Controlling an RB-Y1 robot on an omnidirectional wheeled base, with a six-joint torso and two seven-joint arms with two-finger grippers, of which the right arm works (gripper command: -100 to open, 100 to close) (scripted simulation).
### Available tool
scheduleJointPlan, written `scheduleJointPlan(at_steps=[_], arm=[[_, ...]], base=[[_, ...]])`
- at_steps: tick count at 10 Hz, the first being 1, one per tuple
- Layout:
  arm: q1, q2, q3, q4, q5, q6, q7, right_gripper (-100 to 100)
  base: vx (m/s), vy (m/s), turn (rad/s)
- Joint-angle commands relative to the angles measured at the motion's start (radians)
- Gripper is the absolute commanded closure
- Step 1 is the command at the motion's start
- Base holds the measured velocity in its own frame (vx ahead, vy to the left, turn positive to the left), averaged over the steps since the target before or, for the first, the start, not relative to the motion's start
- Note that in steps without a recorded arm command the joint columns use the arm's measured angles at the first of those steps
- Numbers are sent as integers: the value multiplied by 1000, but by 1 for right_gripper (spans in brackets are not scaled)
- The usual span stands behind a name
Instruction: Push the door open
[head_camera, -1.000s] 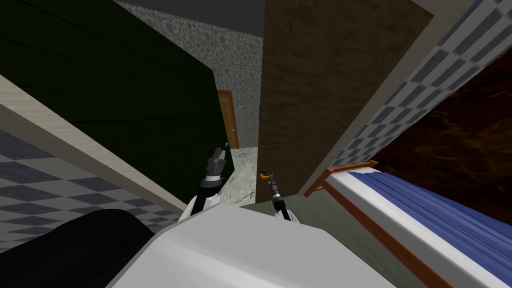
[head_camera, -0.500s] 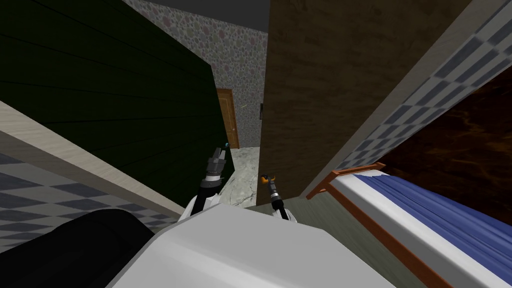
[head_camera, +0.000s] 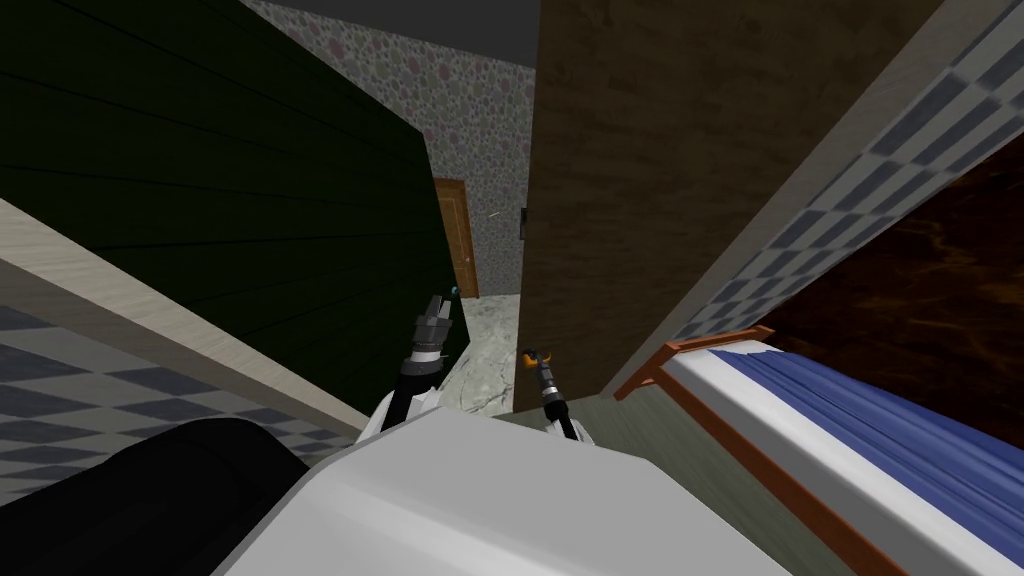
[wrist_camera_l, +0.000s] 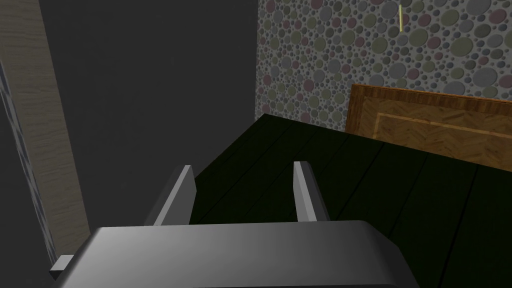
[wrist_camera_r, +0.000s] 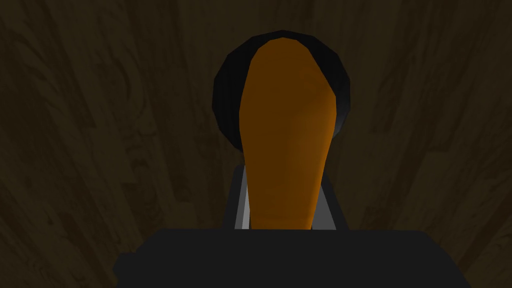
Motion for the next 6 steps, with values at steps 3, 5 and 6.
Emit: scheduleJointPlan(at_steps=[3,5,6], arm=[[-19,-18,-26,26,-12,-16,6,100],[-20,-33,-47,27,-22,-17,11,100],[-21,-40,-60,28,-28,-18,15,100]], base=[[149,83,-35],[144,105,-41],[168,98,-49]])
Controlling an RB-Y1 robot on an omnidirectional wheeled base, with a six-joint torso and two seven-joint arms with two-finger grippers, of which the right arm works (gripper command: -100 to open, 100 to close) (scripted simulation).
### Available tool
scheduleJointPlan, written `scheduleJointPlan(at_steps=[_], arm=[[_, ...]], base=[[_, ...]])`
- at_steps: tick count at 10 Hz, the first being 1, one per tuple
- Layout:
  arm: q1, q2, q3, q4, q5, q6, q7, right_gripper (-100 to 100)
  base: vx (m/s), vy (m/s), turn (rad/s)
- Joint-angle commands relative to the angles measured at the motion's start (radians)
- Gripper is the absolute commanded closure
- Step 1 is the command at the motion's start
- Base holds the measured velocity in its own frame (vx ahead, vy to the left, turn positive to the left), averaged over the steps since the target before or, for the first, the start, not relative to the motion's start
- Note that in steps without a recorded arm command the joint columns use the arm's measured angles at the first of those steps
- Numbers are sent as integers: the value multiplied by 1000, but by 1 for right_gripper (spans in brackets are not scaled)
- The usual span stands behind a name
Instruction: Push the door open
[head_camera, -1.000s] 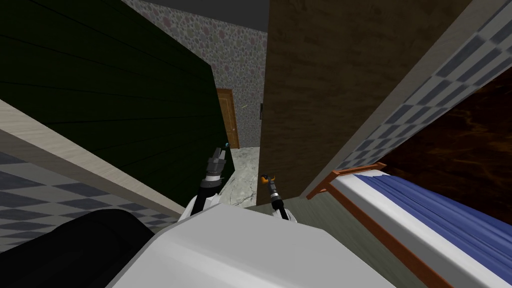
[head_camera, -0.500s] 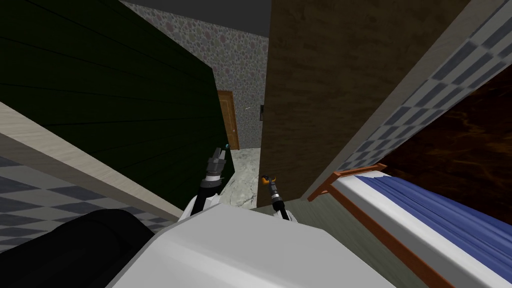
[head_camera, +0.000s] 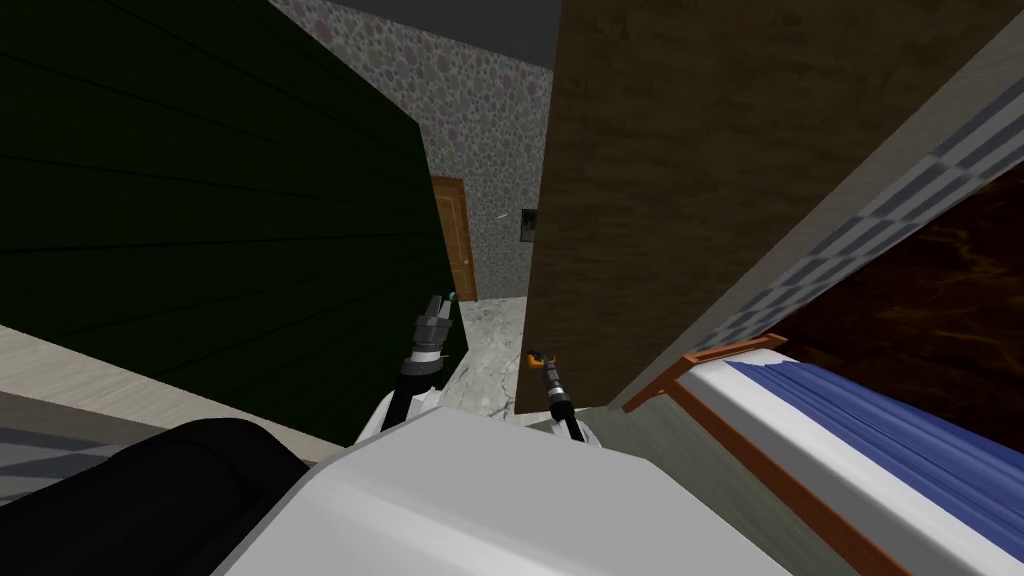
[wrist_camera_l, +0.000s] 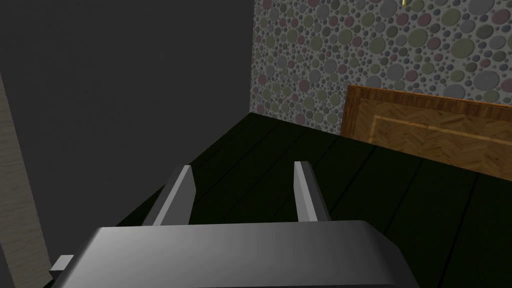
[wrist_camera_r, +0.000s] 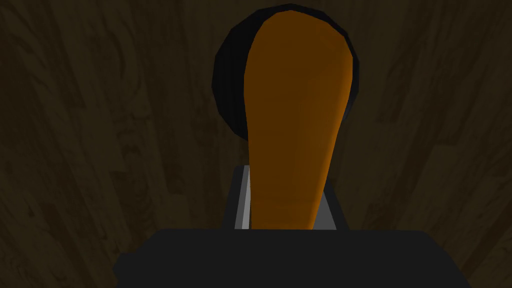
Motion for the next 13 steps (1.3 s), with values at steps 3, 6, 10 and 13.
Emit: scheduleJointPlan(at_steps=[3,6,10,13], arm=[[10,-31,-42,-36,-18,17,10,100],[8,-40,-79,-33,-36,16,21,100],[6,-43,-126,-29,-58,14,34,100],[4,-37,-163,-26,-75,12,44,100]], base=[[141,113,-56],[140,128,-65],[142,125,-68],[156,144,-79]])
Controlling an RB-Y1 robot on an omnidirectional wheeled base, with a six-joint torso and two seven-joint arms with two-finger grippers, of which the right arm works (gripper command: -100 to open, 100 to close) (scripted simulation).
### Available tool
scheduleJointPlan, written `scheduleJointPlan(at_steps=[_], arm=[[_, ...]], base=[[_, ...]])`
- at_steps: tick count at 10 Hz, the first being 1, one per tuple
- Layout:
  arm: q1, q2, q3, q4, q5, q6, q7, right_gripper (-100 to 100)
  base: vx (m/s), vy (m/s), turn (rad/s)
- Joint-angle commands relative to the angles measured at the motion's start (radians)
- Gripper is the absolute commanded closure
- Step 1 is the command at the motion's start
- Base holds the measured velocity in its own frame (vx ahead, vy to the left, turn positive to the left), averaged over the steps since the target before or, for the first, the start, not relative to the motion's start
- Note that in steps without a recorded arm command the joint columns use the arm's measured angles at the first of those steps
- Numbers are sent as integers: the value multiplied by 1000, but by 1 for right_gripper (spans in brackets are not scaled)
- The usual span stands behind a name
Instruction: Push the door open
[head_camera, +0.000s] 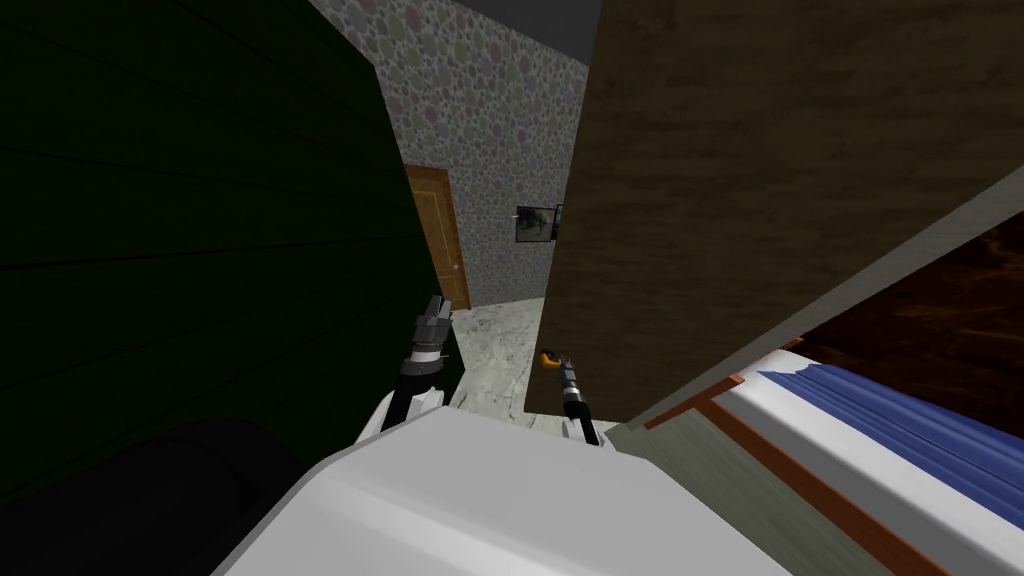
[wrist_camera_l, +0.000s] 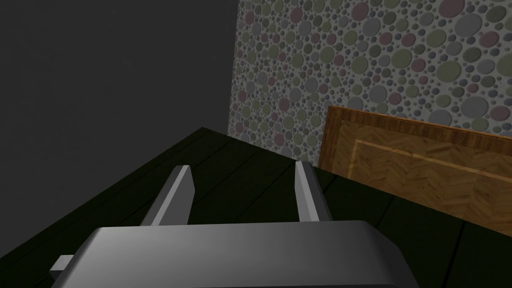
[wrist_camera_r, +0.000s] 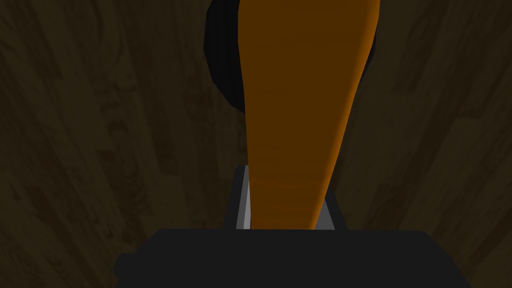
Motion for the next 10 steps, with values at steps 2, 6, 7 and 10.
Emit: scheduleJointPlan(at_steps=[2,6,7,10], arm=[[-8,5,-34,4,-15,-7,12,100],[-10,25,-74,7,-34,-9,23,100],[-11,30,-80,8,-36,-9,25,100],[1,10,-104,-12,-47,0,32,100]], base=[[155,132,-69],[166,125,-72],[151,87,-39],[104,45,-49]])
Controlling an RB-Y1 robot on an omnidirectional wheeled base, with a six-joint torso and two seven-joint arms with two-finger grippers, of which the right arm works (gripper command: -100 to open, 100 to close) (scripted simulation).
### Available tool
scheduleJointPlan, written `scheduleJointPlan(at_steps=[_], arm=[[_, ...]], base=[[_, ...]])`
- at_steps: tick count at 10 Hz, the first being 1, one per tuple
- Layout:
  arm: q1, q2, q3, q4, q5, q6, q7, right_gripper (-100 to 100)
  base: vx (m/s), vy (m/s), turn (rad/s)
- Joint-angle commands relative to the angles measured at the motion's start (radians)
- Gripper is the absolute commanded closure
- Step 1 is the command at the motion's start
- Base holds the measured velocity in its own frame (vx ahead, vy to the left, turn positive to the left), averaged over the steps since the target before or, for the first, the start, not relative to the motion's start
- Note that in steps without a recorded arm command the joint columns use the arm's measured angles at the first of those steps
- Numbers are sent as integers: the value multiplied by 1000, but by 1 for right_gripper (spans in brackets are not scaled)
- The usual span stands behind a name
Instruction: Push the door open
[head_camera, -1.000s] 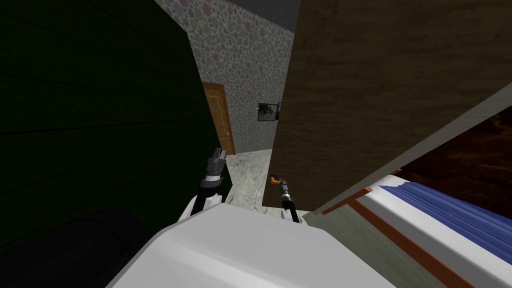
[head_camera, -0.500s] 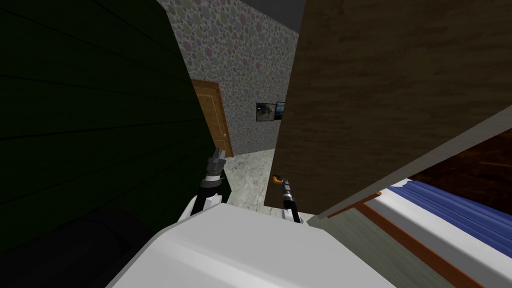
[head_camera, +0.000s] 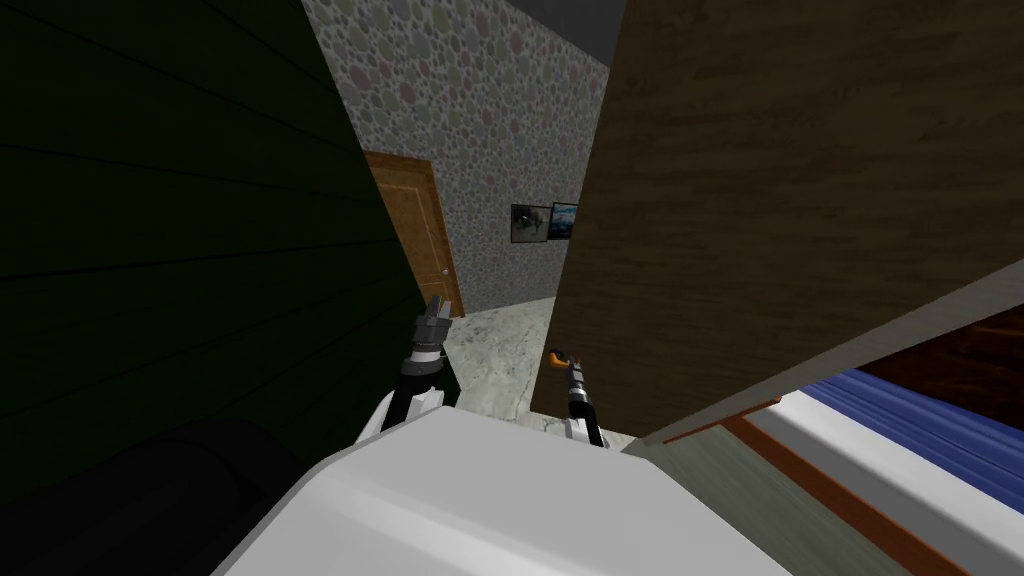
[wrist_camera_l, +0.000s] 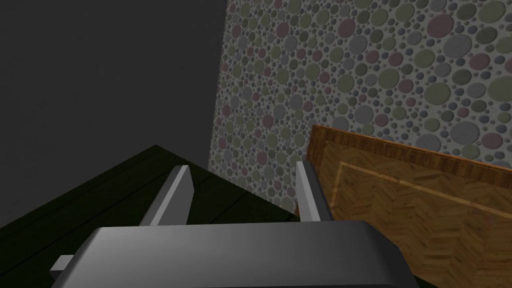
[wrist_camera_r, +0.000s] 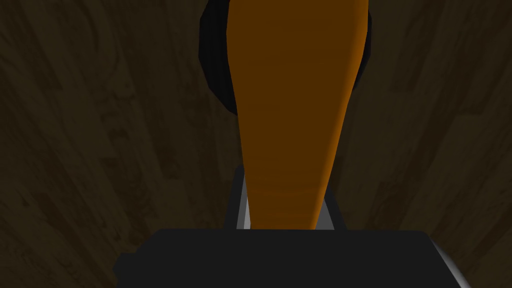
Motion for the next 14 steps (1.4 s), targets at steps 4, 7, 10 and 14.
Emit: scheduleJointPlan(at_steps=[4,7,10,14], arm=[[-4,-14,-27,-2,-14,-6,18,100],[-4,-17,-35,-2,-18,-7,24,100],[-4,-21,-76,-3,-39,-11,52,100],[-4,-12,-121,-5,-62,-16,82,100]], base=[[174,25,-33],[131,41,-38],[197,47,-91],[206,64,-98]])
